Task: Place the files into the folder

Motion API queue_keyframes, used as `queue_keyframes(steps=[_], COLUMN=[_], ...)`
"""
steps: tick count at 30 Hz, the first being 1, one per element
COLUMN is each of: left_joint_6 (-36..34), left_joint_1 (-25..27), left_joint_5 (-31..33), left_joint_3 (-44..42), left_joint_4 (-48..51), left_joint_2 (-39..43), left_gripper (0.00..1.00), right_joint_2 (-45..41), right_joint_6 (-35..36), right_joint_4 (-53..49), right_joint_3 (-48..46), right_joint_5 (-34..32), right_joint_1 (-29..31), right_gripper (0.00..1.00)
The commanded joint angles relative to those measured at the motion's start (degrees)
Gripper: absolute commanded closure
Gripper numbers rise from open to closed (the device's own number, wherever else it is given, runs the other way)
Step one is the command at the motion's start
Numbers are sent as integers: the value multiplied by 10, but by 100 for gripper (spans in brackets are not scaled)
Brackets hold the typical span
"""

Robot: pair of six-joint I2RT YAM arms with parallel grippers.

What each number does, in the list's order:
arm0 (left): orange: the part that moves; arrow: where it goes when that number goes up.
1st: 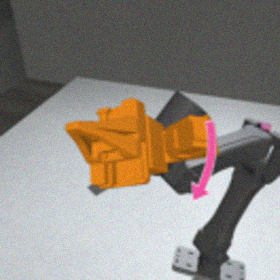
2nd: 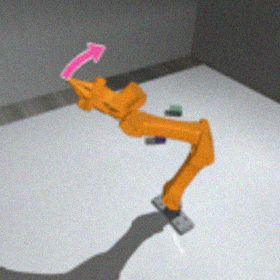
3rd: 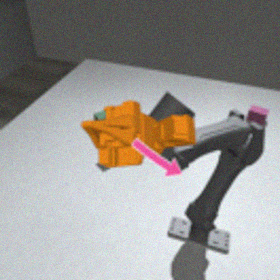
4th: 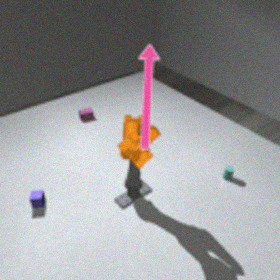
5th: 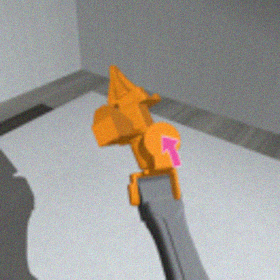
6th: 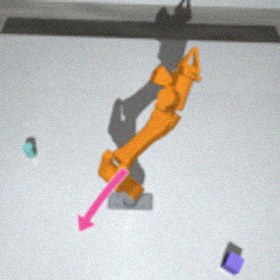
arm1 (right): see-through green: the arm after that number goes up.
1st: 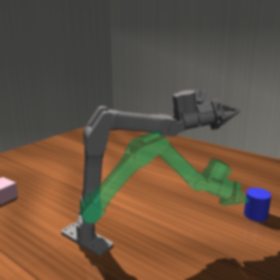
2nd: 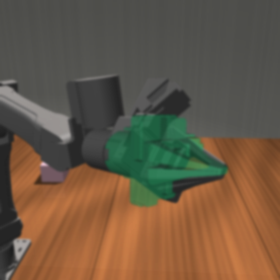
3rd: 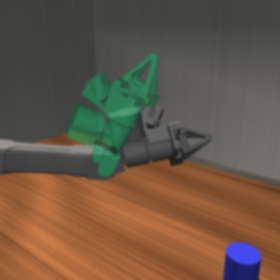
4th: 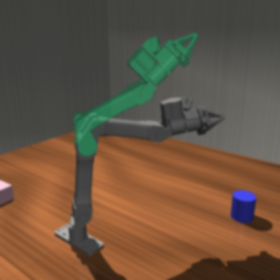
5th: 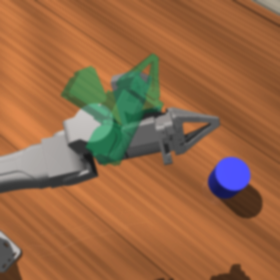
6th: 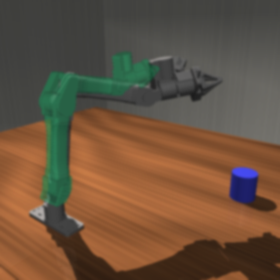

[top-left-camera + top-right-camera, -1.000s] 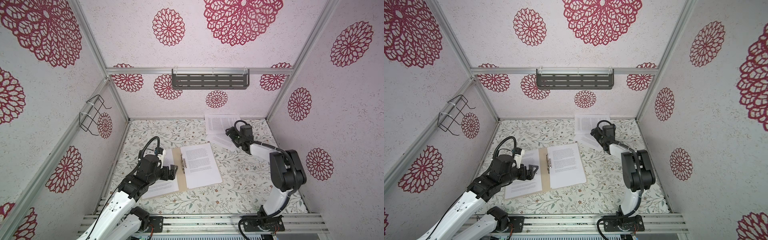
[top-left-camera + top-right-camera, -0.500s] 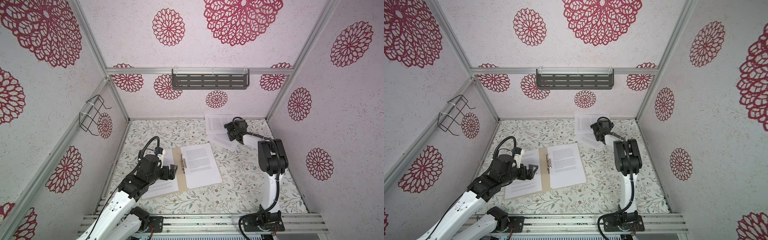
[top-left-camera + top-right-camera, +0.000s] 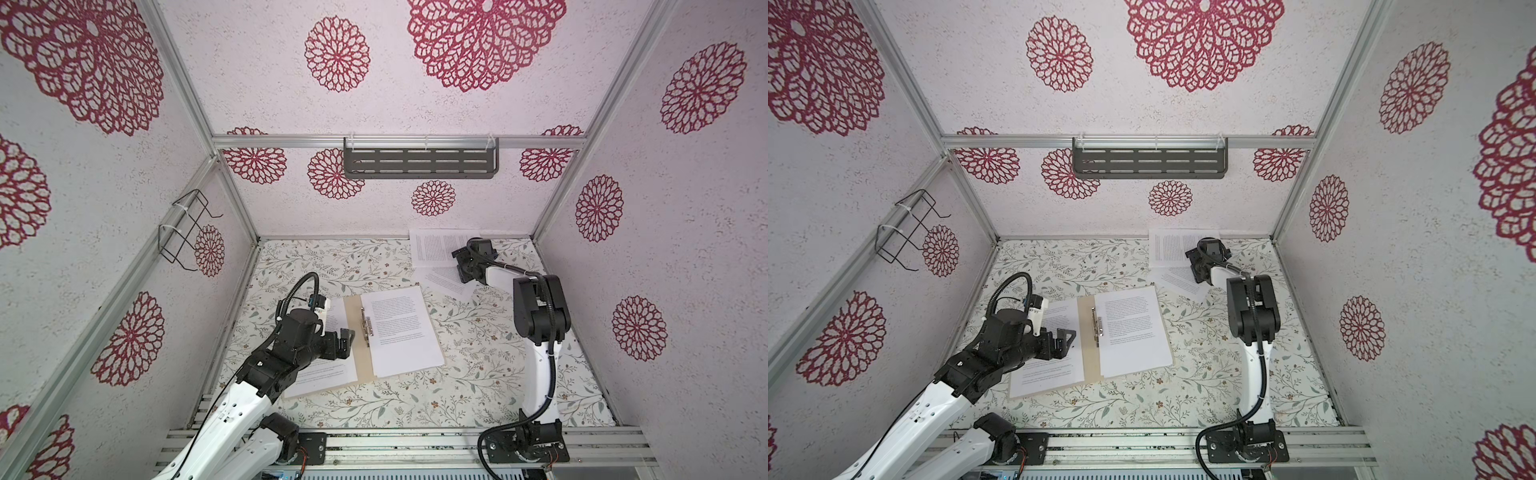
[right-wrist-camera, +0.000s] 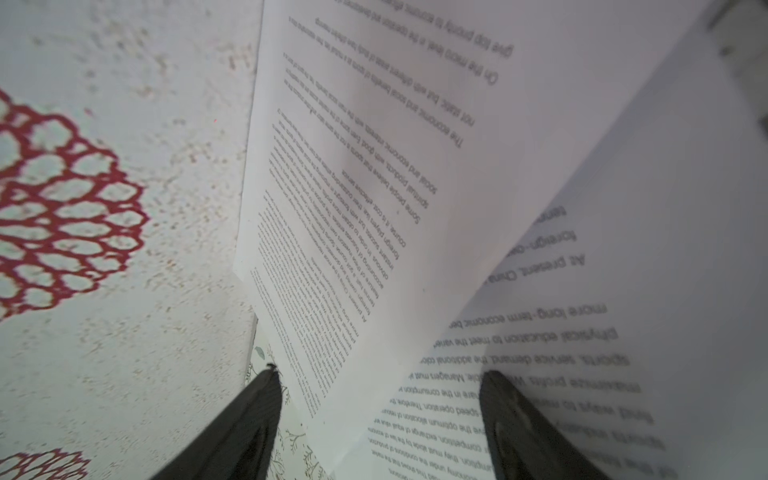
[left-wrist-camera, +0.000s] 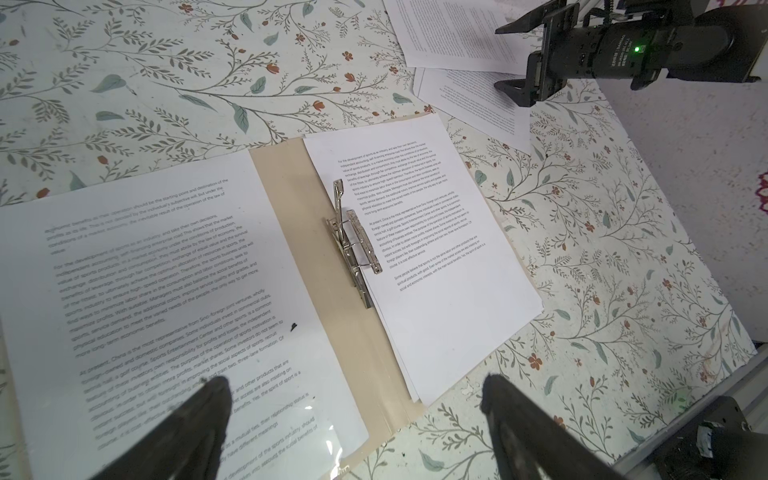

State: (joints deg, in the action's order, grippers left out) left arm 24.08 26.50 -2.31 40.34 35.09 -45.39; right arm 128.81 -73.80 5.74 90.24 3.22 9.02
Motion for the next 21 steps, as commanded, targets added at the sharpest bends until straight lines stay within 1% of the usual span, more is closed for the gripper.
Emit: queue_keyframes(steps=[1, 5, 10, 13, 15, 17, 19, 21], left_joint_6=[-4, -3, -1, 0, 2, 3, 4, 5], left_joint_1=[-4, -4, -4, -3, -3, -3, -3, -2], left_joint_5=[3, 4, 5, 5, 6, 6, 7, 7], left_joint_3=[-2, -2, -3, -3, -3, -2, -3, -3], left_joint_4=[-5, -6, -6, -5, -4, -3, -3, -3], left_joint_2=[7, 7, 7, 7, 8, 8, 8, 8], left_gripper=[3, 3, 3, 3, 3, 3, 3, 3], right_joint_2=[22, 41, 61, 70, 68, 61, 55, 49], right_joint_6=[-18, -25, -37, -46, -52, -60, -62, -57], right_joint_4=[-12, -36, -22, 21, 73, 148, 197, 238], right_joint_3=[20, 52, 73, 70, 50, 18, -1, -15], right_joint_5=[-14, -22, -23, -20, -21, -23, -26, -30], right_joint_1=[-3, -4, -4, -5, -3, -3, -3, -4], right_gripper=[22, 23, 23, 23, 25, 26, 29, 30])
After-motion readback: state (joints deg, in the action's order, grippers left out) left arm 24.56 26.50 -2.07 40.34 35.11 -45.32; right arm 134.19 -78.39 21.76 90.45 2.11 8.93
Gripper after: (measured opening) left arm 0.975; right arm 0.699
